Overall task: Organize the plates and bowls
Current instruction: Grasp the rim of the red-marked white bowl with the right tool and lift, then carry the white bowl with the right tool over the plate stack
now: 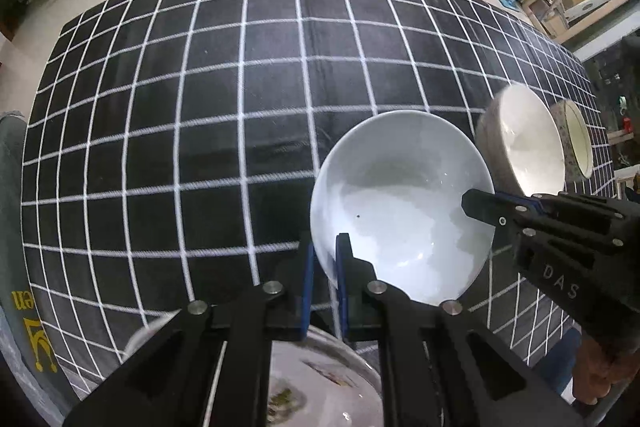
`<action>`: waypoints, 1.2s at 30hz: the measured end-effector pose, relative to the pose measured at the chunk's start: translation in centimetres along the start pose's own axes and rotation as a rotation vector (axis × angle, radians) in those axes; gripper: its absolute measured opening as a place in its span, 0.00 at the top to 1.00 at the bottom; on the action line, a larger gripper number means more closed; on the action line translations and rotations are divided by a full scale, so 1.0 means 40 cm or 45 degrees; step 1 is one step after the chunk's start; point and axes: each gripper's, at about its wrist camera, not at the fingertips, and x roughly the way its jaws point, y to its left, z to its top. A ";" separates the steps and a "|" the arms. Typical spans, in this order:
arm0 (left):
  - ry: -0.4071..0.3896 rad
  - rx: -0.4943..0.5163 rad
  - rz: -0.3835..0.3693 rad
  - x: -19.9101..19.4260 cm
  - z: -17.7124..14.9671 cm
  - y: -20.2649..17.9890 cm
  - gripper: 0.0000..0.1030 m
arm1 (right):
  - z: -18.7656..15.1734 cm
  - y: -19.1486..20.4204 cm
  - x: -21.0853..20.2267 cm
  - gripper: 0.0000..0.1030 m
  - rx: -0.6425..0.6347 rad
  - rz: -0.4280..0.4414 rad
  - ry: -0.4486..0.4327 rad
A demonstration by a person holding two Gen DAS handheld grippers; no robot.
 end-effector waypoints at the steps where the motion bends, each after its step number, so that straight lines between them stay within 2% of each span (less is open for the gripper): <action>1: 0.002 0.007 -0.002 0.000 -0.012 -0.009 0.91 | -0.016 -0.008 -0.003 0.92 0.003 0.000 0.001; 18: 0.038 0.088 -0.010 -0.001 -0.231 -0.154 0.91 | -0.223 -0.090 -0.047 0.92 0.063 -0.030 0.029; 36: 0.046 0.108 0.004 -0.004 -0.361 -0.227 0.91 | -0.406 -0.166 -0.098 0.92 0.074 -0.018 0.025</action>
